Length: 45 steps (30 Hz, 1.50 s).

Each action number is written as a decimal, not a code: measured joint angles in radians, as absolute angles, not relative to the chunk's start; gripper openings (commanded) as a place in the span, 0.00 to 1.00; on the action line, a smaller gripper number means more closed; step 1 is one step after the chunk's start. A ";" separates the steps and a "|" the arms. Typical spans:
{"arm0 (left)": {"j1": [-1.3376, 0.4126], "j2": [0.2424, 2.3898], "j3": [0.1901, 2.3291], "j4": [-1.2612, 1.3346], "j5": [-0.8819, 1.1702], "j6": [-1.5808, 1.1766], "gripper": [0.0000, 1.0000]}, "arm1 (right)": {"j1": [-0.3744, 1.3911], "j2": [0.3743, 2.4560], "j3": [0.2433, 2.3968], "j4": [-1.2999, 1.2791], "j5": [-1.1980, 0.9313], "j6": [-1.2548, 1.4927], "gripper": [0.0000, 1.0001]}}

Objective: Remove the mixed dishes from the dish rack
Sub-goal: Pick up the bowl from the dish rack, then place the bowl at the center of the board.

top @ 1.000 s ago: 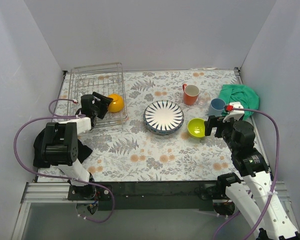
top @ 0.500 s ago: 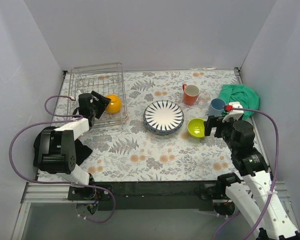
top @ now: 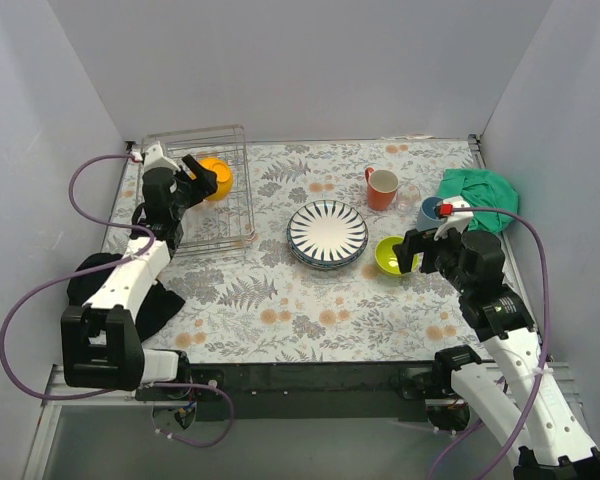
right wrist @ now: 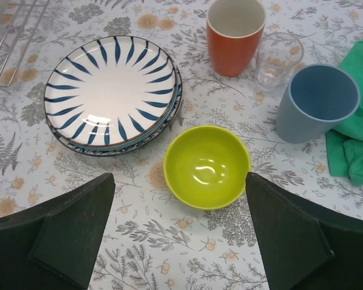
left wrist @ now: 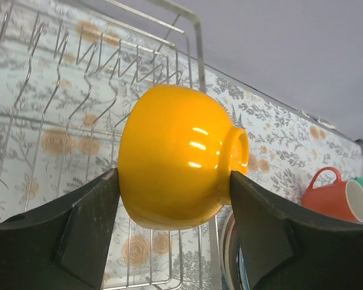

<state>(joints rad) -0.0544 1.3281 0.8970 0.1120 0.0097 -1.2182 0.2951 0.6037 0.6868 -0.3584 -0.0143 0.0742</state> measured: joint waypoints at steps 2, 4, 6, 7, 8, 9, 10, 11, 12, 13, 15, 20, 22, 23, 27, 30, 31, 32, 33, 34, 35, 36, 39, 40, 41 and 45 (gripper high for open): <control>-0.093 1.308 0.916 0.111 -0.014 -1.150 0.42 | 0.296 0.617 0.698 -0.361 -0.045 0.074 0.96; -0.147 1.288 0.925 0.110 -0.041 -1.075 0.42 | 0.296 0.627 0.709 -0.364 -0.074 0.074 0.96; -0.210 1.269 0.925 0.108 -0.073 -0.999 0.42 | 0.296 0.635 0.717 -0.367 -0.096 0.074 0.96; -0.233 1.261 0.925 0.106 -0.077 -0.971 0.42 | 0.296 0.636 0.719 -0.368 -0.107 0.074 0.96; -0.269 1.250 0.925 0.106 -0.089 -0.928 0.42 | 0.296 0.636 0.719 -0.368 -0.115 0.074 0.96; -0.299 1.234 0.924 0.106 -0.094 -0.890 0.42 | 0.296 0.636 0.720 -0.370 -0.125 0.074 0.96; -0.326 1.216 0.922 0.107 -0.098 -0.854 0.41 | 0.296 0.637 0.721 -0.371 -0.135 0.075 0.96; -0.347 1.198 0.920 0.110 -0.098 -0.823 0.41 | 0.296 0.637 0.722 -0.373 -0.143 0.075 0.96; -0.370 1.177 0.913 0.120 -0.099 -0.787 0.41 | 0.296 0.638 0.723 -0.374 -0.154 0.075 0.96; -0.392 1.152 0.905 0.128 -0.102 -0.753 0.41 | 0.296 0.640 0.724 -0.375 -0.166 0.075 0.96; -0.435 1.112 0.892 0.146 -0.103 -0.685 0.41 | 0.296 0.645 0.724 -0.376 -0.188 0.075 0.96; -0.573 1.036 0.839 0.174 -0.097 -0.517 0.39 | 0.297 0.676 0.734 -0.384 -0.245 0.075 0.96; -0.646 1.012 0.803 0.178 -0.092 -0.446 0.39 | 0.297 0.691 0.746 -0.389 -0.274 0.075 0.95; -0.686 1.000 0.784 0.179 -0.093 -0.413 0.38 | 0.297 0.699 0.752 -0.389 -0.291 0.074 0.95; -0.892 0.978 0.722 0.174 -0.128 -0.280 0.39 | 0.297 0.737 0.780 -0.387 -0.371 0.069 0.95; -1.041 0.978 0.691 0.170 -0.184 -0.192 0.39 | 0.297 0.770 0.796 -0.387 -0.429 0.060 0.94; -1.078 0.978 0.683 0.168 -0.204 -0.168 0.39 | 0.297 0.780 0.801 -0.387 -0.447 0.057 0.94; -1.129 0.978 0.673 0.168 -0.231 -0.135 0.39 | 0.297 0.795 0.808 -0.387 -0.474 0.051 0.94; -1.174 0.978 0.664 0.169 -0.252 -0.104 0.39 | 0.297 0.805 0.813 -0.387 -0.491 0.047 0.94; -1.208 0.980 0.657 0.168 -0.274 -0.079 0.39 | 0.297 0.816 0.818 -0.388 -0.516 0.044 0.94; -1.248 0.982 0.646 0.175 -0.300 -0.037 0.39 | 0.297 0.825 0.824 -0.390 -0.538 0.039 0.94; -1.273 0.985 0.638 0.177 -0.315 -0.012 0.39 | 0.297 0.834 0.831 -0.392 -0.562 0.035 0.94; -1.351 1.001 0.603 0.194 -0.374 0.086 0.39 | 0.297 0.857 0.857 -0.401 -0.639 0.011 0.94; -1.369 1.006 0.594 0.199 -0.388 0.111 0.39 | 0.297 0.865 0.867 -0.403 -0.667 0.000 0.94; -1.380 1.010 0.587 0.202 -0.395 0.129 0.39 | 0.297 0.874 0.876 -0.411 -0.694 -0.012 0.94; -1.424 1.028 0.559 0.220 -0.424 0.205 0.40 | 0.320 0.918 0.908 -0.453 -0.786 -0.070 0.93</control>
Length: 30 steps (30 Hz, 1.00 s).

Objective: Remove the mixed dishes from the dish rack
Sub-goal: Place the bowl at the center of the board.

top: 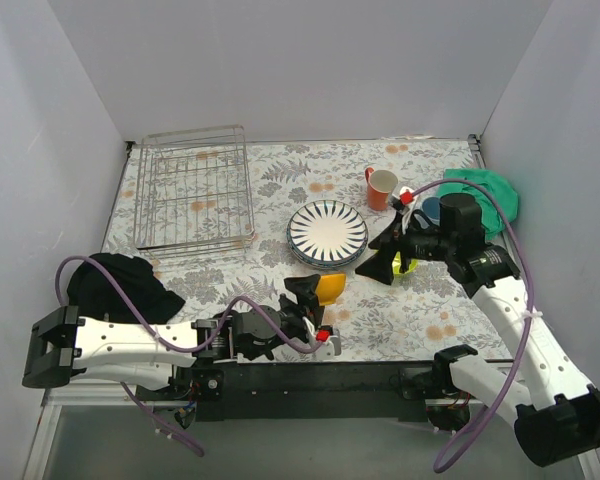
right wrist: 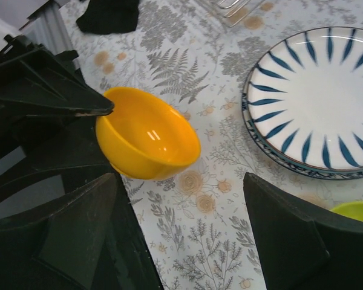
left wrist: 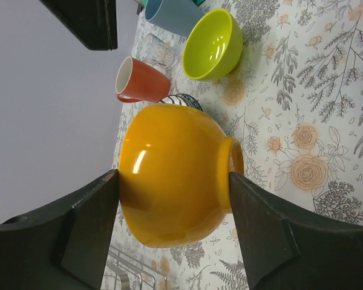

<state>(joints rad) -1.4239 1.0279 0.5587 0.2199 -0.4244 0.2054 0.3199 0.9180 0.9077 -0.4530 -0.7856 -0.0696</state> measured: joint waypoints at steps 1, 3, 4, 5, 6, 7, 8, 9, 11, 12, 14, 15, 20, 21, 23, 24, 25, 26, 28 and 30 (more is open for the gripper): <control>-1.431 1.033 0.554 0.224 -0.428 0.218 0.41 | 0.331 0.928 0.913 -0.465 -0.798 -0.083 0.93; -1.441 1.039 0.548 0.227 -0.429 0.234 0.42 | 0.371 0.957 0.921 -0.493 -0.819 -0.116 0.93; -1.444 1.041 0.547 0.228 -0.429 0.238 0.42 | 0.396 0.971 0.925 -0.509 -0.828 -0.134 0.93; -1.447 1.041 0.547 0.229 -0.427 0.240 0.43 | 0.418 0.986 0.928 -0.526 -0.837 -0.148 0.93; -1.449 1.041 0.547 0.234 -0.426 0.241 0.42 | 0.439 1.000 0.931 -0.538 -0.844 -0.163 0.93; -1.449 1.041 0.547 0.239 -0.422 0.240 0.43 | 0.456 1.013 0.935 -0.550 -0.849 -0.176 0.93; -1.449 1.040 0.547 0.242 -0.419 0.240 0.43 | 0.474 1.028 0.939 -0.561 -0.854 -0.189 0.93; -1.449 1.040 0.547 0.244 -0.416 0.240 0.43 | 0.489 1.042 0.943 -0.573 -0.858 -0.200 0.93; -1.449 1.040 0.547 0.248 -0.407 0.240 0.44 | 0.520 1.067 0.949 -0.590 -0.862 -0.224 0.92; -1.449 1.040 0.547 0.248 -0.403 0.239 0.44 | 0.533 1.079 0.953 -0.598 -0.863 -0.235 0.92; -1.452 1.040 0.547 0.247 -0.395 0.238 0.45 | 0.557 1.102 0.958 -0.608 -0.866 -0.257 0.89; -1.454 1.040 0.547 0.247 -0.390 0.236 0.45 | 0.566 1.113 0.962 -0.613 -0.868 -0.269 0.88; -1.464 1.039 0.547 0.244 -0.361 0.220 0.47 | 0.614 1.169 0.982 -0.652 -0.882 -0.329 0.72; -1.465 1.039 0.547 0.242 -0.356 0.217 0.47 | 0.625 1.182 0.986 -0.660 -0.885 -0.345 0.64; -1.466 1.039 0.547 0.239 -0.350 0.210 0.47 | 0.645 1.202 0.988 -0.672 -0.888 -0.368 0.52; -1.467 1.039 0.547 0.237 -0.349 0.206 0.48 | 0.654 1.212 0.989 -0.684 -0.892 -0.378 0.36; -1.467 1.039 0.546 0.234 -0.345 0.202 0.49 | 0.662 1.222 0.991 -0.692 -0.893 -0.391 0.29; -1.468 1.040 0.545 0.227 -0.344 0.200 0.49 | 0.669 1.231 0.993 -0.702 -0.911 -0.400 0.23; -1.465 1.042 0.539 0.220 -0.341 0.195 0.51 | 0.693 1.241 0.995 -0.716 -0.947 -0.414 0.06; -1.468 1.042 0.534 0.226 -0.337 0.200 0.53 | 0.701 1.246 0.998 -0.740 -0.954 -0.421 0.01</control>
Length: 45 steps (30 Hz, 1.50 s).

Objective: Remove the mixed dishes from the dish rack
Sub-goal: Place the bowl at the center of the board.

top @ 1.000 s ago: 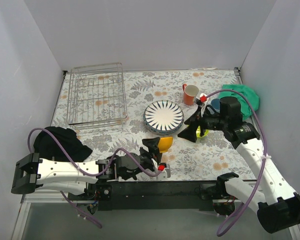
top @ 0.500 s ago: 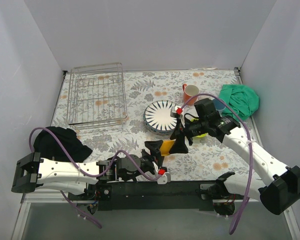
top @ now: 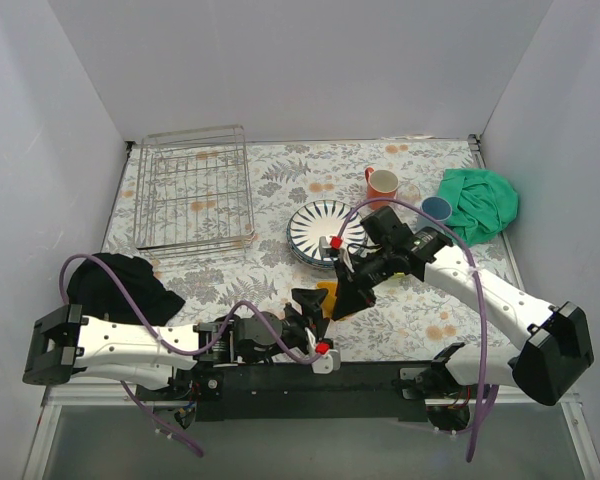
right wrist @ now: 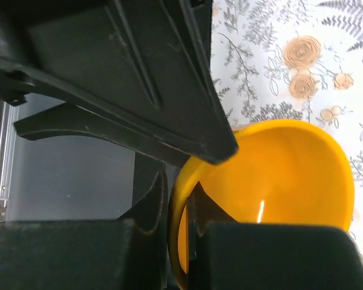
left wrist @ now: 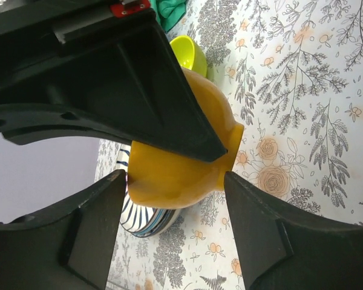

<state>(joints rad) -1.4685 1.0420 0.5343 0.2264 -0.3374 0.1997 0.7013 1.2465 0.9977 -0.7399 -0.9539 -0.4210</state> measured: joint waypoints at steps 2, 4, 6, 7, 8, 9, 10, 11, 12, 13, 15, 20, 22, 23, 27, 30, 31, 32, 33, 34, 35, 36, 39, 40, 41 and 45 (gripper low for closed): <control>-1.468 1.041 0.530 0.243 -0.341 0.190 0.58 | 0.699 1.250 0.998 -0.756 -0.936 -0.432 0.01; -1.468 1.042 0.521 0.264 -0.349 0.183 0.67 | 0.692 1.250 0.998 -0.761 -0.915 -0.443 0.01; -1.468 1.042 0.510 0.283 -0.360 0.179 0.80 | 0.688 1.250 0.999 -0.761 -0.892 -0.448 0.01; -1.468 1.042 0.502 0.295 -0.368 0.178 0.84 | 0.688 1.249 0.999 -0.761 -0.877 -0.447 0.01; -1.468 1.042 0.496 0.305 -0.377 0.175 0.90 | 0.688 1.248 0.999 -0.761 -0.863 -0.446 0.01; -1.468 1.042 0.492 0.315 -0.388 0.171 0.94 | 0.688 1.244 0.999 -0.761 -0.836 -0.443 0.01; -1.468 1.043 0.489 0.326 -0.403 0.163 0.97 | 0.688 1.238 0.999 -0.761 -0.801 -0.437 0.01; -1.467 1.044 0.488 0.334 -0.411 0.159 0.98 | 0.688 1.234 1.000 -0.761 -0.781 -0.430 0.01; -1.461 1.044 0.488 0.342 -0.418 0.148 0.98 | 0.688 1.226 1.003 -0.761 -0.733 -0.414 0.01; -1.453 1.044 0.488 0.352 -0.424 0.131 0.98 | 0.688 1.218 1.007 -0.759 -0.693 -0.398 0.01; -1.414 1.044 0.488 0.370 -0.433 0.075 0.98 | 0.686 1.195 1.019 -0.752 -0.583 -0.360 0.01; -1.178 1.020 0.545 0.350 -0.419 -0.153 0.98 | 0.674 1.162 1.040 -0.699 -0.210 -0.226 0.01; -1.052 1.012 0.601 0.331 -0.415 -0.284 0.98 | 0.659 1.167 1.037 -0.665 -0.038 -0.166 0.01; -0.974 1.011 0.646 0.299 -0.417 -0.391 0.98 | 0.648 1.171 1.031 -0.646 0.029 -0.139 0.01; -0.664 1.012 0.738 0.191 -0.393 -0.746 0.98 | 0.595 1.214 0.986 -0.549 0.220 -0.059 0.01; -0.544 1.007 0.738 0.140 -0.392 -0.864 0.98 | 0.562 1.248 0.960 -0.507 0.255 -0.039 0.01; -0.517 1.006 0.738 0.126 -0.402 -0.892 0.98 | 0.549 1.264 0.946 -0.487 0.263 -0.026 0.04; -0.507 1.003 0.737 0.118 -0.407 -0.910 0.98 | 0.542 1.274 0.937 -0.474 0.264 -0.020 0.04; -0.505 0.998 0.736 0.112 -0.408 -0.928 0.98 | 0.530 1.287 0.925 -0.460 0.266 -0.010 0.06; -0.506 0.993 0.733 0.111 -0.410 -0.939 0.98 | 0.524 1.296 0.916 -0.450 0.267 -0.002 0.09; -0.506 0.989 0.732 0.107 -0.409 -0.950 0.98 | 0.519 1.308 0.908 -0.440 0.268 0.003 0.10; -0.508 0.985 0.732 0.104 -0.409 -0.957 0.98 | 0.516 1.322 0.901 -0.427 0.267 0.010 0.14; -0.510 0.979 0.731 0.104 -0.410 -0.970 0.98 | 0.514 1.348 0.887 -0.399 0.262 0.028 0.25; -0.510 0.978 0.730 0.104 -0.411 -0.973 0.98 | 0.513 1.353 0.885 -0.393 0.259 0.031 0.28; -0.510 0.976 0.730 0.104 -0.411 -0.975 0.98 | 0.513 1.357 0.885 -0.389 0.258 0.038 0.30; -0.510 0.976 0.728 0.104 -0.412 -0.977 0.98 | 0.511 1.362 0.885 -0.370 0.250 0.056 0.36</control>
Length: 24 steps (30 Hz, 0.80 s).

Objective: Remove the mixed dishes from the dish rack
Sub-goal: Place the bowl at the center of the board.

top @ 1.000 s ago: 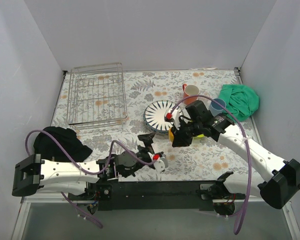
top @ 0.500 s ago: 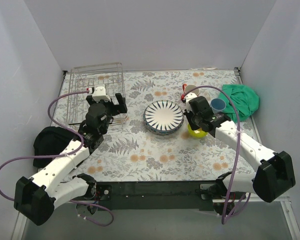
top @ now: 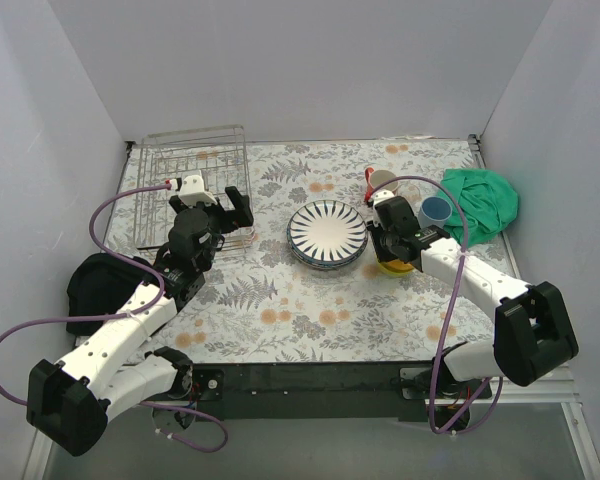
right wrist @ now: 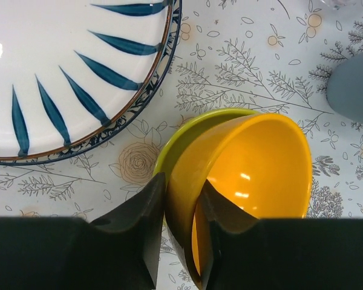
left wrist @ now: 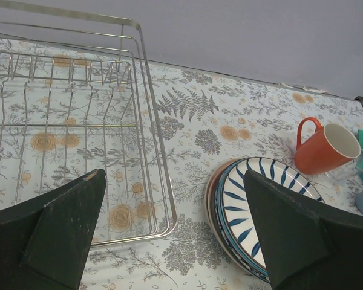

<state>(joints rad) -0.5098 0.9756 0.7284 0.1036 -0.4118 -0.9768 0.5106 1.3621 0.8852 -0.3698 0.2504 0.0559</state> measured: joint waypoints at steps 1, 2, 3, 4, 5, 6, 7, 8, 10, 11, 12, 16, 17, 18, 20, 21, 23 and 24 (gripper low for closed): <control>-0.510 0.976 0.728 0.104 -0.412 -0.977 0.98 | 0.511 1.362 0.885 -0.366 0.247 0.059 0.37; -0.510 0.975 0.728 0.104 -0.412 -0.977 0.98 | 0.511 1.362 0.885 -0.363 0.244 0.063 0.38; -0.510 0.975 0.728 0.104 -0.412 -0.977 0.98 | 0.511 1.362 0.885 -0.361 0.237 0.066 0.39; -0.510 0.974 0.728 0.103 -0.412 -0.977 0.98 | 0.511 1.362 0.885 -0.361 0.232 0.068 0.39; -0.510 0.973 0.728 0.103 -0.412 -0.977 0.98 | 0.511 1.362 0.885 -0.358 0.228 0.072 0.39; -0.510 0.972 0.728 0.103 -0.412 -0.977 0.98 | 0.511 1.361 0.885 -0.356 0.222 0.075 0.39; -0.510 0.972 0.728 0.103 -0.412 -0.976 0.98 | 0.511 1.360 0.885 -0.354 0.217 0.076 0.39; -0.510 0.971 0.728 0.103 -0.412 -0.976 0.98 | 0.510 1.358 0.885 -0.353 0.212 0.080 0.39; -0.510 0.971 0.728 0.103 -0.412 -0.976 0.98 | 0.511 1.351 0.882 -0.348 0.204 0.084 0.38; -0.510 0.971 0.728 0.103 -0.412 -0.976 0.98 | 0.511 1.343 0.877 -0.344 0.200 0.088 0.38; -0.510 0.971 0.728 0.103 -0.412 -0.977 0.98 | 0.511 1.336 0.873 -0.340 0.198 0.092 0.38; -0.510 0.971 0.728 0.104 -0.411 -0.976 0.98 | 0.510 1.314 0.868 -0.340 0.188 0.103 0.31; -0.510 0.971 0.728 0.103 -0.411 -0.977 0.98 | 0.510 1.309 0.868 -0.340 0.187 0.103 0.29; -0.510 0.971 0.728 0.103 -0.411 -0.976 0.98 | 0.510 1.306 0.868 -0.340 0.185 0.105 0.24; -0.510 0.971 0.728 0.103 -0.411 -0.976 0.98 | 0.510 1.302 0.867 -0.340 0.185 0.105 0.19; -0.510 0.971 0.728 0.103 -0.411 -0.976 0.98 | 0.510 1.302 0.867 -0.340 0.187 0.106 0.13; -0.510 0.971 0.728 0.103 -0.411 -0.976 0.98 | 0.510 1.302 0.859 -0.334 0.188 0.110 0.10; -0.510 0.971 0.728 0.103 -0.411 -0.976 0.98 | 0.510 1.302 0.852 -0.334 0.188 0.109 0.08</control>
<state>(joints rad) -0.5098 0.9710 0.7277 0.1032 -0.4114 -0.9764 0.5098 1.3022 0.8520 -0.3336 0.1883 0.1089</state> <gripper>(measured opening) 0.982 0.140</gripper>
